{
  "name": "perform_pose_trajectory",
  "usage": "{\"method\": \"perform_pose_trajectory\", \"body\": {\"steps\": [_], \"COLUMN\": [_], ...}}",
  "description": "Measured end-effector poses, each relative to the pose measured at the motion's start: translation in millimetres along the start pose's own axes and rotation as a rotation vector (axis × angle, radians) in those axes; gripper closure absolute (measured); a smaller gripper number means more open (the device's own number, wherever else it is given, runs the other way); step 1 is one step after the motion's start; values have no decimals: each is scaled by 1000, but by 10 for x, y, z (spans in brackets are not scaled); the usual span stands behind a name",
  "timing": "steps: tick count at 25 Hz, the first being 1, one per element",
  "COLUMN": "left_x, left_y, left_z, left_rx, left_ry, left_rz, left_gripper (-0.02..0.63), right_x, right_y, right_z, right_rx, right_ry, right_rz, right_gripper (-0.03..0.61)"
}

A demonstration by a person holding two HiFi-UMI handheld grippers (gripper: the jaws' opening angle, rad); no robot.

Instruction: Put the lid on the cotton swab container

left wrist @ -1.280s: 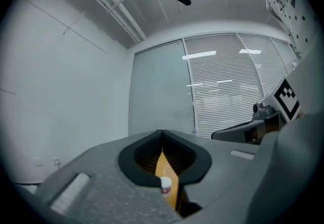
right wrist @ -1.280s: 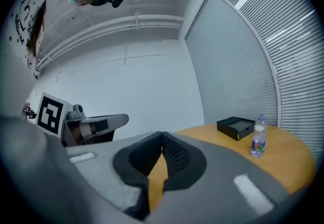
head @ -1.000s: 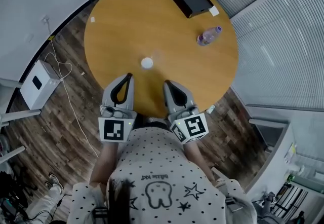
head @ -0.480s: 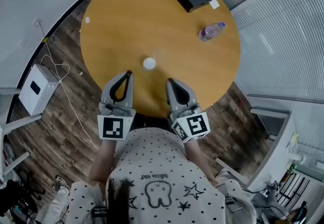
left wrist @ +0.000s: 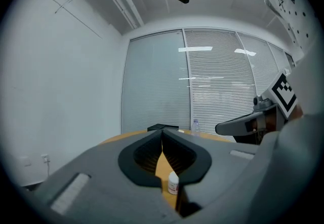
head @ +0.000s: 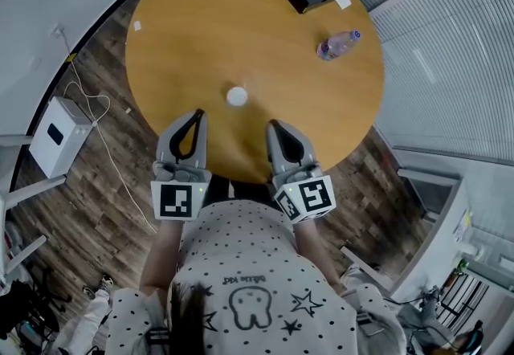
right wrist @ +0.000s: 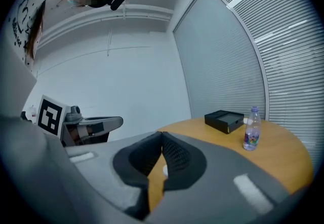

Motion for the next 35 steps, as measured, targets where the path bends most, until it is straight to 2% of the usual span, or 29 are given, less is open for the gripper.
{"method": "perform_pose_trajectory", "body": {"steps": [10,20,27,31,32,33,35], "left_x": [-31,64,120,113,101,88,64], "left_y": [-1,89,371,633,702,775,930], "left_z": [-113,-168,-266,-359,-377,-394,-430], "left_rx": [16,69,183,270,287,302,332], "left_ry": [-43,-22,89,185,209,231,273], "left_rz": [-24,-40,-36,-31,-25,-17,-4], "left_gripper": [603,603,600,598,565,504,497], "right_x": [-207,-288,-379,-473,-496,-518,-569], "right_y": [-87,-62,55,191,229,267,341], "right_z": [-149,-283,-365,-447,-465,-483,-517], "right_rx": [-1,11,53,89,100,109,120], "right_ry": [-56,-72,-92,-92,-91,-90,-81], "right_rz": [-2,-6,-16,-15,-16,-17,-19], "right_gripper": [574,575,574,574,558,518,518]}}
Point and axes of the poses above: the fingertips, and each gripper's own axes: z backward along the fingers, x to its left, y out of its underside, the point moved 9 cm from there along z, backward along the fingers, and after that the axes turned 12 degrees about -x, right-handed, at the moved point
